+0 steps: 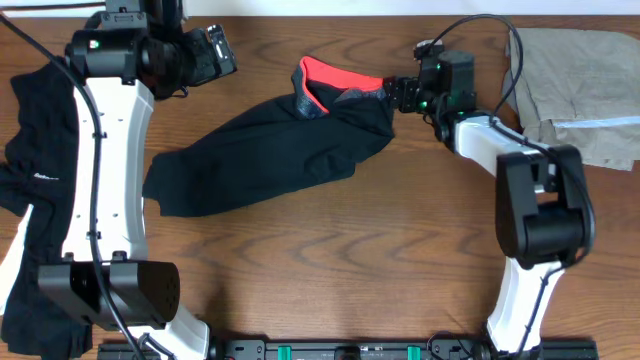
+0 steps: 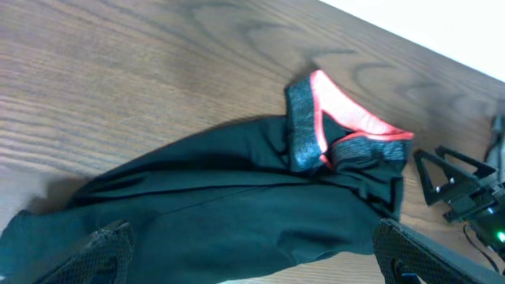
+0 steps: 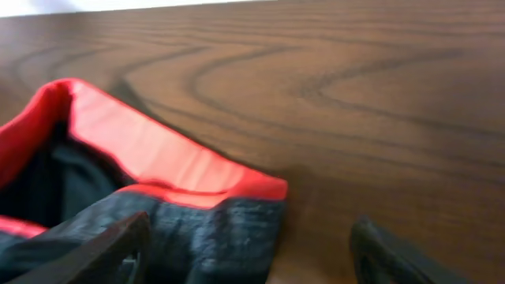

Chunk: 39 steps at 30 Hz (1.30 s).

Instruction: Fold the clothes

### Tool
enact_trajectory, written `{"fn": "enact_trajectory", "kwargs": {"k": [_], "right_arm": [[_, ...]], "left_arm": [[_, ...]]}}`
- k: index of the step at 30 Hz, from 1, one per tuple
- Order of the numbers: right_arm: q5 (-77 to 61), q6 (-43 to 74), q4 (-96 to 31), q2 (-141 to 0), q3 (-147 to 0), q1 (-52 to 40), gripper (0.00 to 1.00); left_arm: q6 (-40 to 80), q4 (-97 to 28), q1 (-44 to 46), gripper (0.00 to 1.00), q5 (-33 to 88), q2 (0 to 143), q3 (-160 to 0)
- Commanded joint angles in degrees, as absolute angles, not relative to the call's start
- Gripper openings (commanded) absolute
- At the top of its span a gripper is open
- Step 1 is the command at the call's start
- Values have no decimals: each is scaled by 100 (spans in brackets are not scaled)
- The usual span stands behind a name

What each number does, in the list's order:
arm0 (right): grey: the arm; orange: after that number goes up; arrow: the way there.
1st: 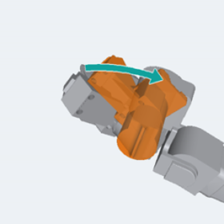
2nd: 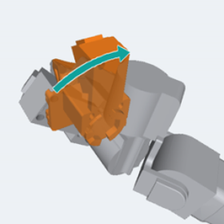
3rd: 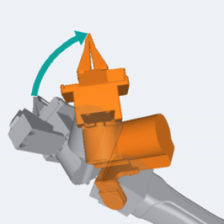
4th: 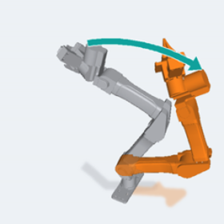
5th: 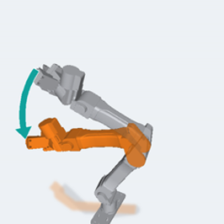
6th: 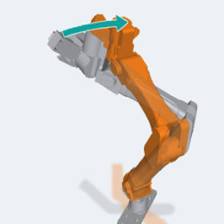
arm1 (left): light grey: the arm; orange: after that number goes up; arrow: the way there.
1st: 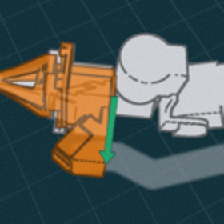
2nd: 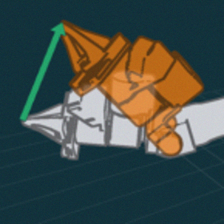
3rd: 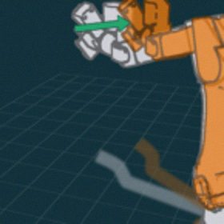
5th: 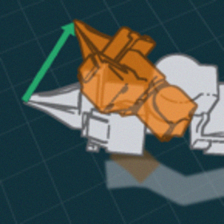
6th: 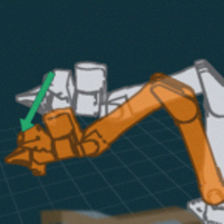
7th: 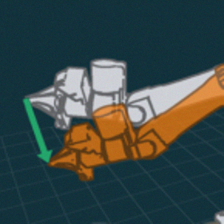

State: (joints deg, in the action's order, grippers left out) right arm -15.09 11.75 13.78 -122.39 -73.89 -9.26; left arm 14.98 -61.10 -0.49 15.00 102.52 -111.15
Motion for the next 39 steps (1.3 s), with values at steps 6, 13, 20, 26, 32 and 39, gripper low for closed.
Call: {"fn": "enact_trajectory", "kwargs": {"k": [6,13,20,26,32,39], "right_arm": [[-1400,1822,1870,-12794,-7507,-972,76],[-1553,2025,2285,-13069,-7507,-1059,57],[-1675,2036,2206,-13089,-7507,-1090,38],[-1841,2008,2010,-13002,-7559,-1000,1],[-1861,1645,423,-12075,-8018,-635,1],[-1863,749,-2574,-10582,-8901,-209,1]], "left_arm": [[1402,-6104,-58,98,1236,10276,-10840],[1396,-6064,-58,98,1229,10276,-10696],[1402,-6066,-58,98,1216,10276,-10672],[1402,-6125,-58,98,1219,10276,-10672],[1404,-6121,-58,98,1219,10276,-10672],[1396,-5961,-40,98,1221,10276,-10672]]}}
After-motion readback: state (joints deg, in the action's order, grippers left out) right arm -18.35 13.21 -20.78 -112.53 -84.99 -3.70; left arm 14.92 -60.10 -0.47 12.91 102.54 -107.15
